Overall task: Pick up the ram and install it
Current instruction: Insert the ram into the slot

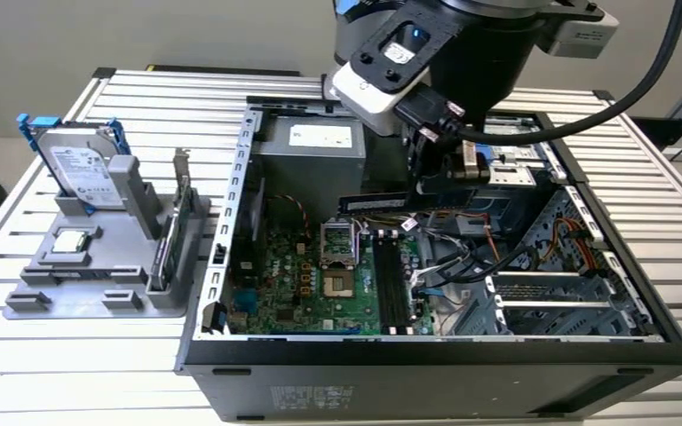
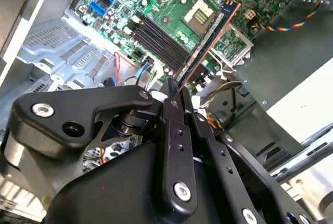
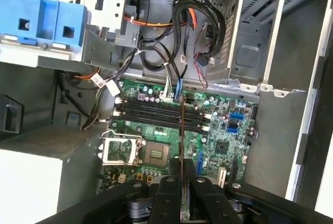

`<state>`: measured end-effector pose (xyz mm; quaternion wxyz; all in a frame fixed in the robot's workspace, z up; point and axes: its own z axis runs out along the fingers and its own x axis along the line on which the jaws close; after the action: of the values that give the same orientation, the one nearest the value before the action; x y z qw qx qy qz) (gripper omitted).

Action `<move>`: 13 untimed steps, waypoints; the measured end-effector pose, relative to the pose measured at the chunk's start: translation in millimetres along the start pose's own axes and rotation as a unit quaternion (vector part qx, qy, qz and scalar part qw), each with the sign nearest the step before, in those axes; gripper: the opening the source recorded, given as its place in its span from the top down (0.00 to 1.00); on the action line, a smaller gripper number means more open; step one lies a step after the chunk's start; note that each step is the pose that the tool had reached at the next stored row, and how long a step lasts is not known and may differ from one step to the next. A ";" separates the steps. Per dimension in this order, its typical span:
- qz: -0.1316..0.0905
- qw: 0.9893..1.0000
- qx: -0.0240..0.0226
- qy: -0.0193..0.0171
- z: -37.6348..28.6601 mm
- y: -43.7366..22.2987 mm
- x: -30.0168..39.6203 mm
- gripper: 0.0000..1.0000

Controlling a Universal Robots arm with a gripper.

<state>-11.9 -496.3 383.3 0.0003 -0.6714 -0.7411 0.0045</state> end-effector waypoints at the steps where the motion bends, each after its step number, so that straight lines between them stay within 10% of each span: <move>1: 0.009 1.000 0.000 0.000 0.0 0.0 0.0 1.00; 13: 0.072 0.997 0.000 0.001 0.4 0.0 0.0 1.00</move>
<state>-11.8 -496.4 382.9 0.0007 -0.7228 -0.6910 0.0044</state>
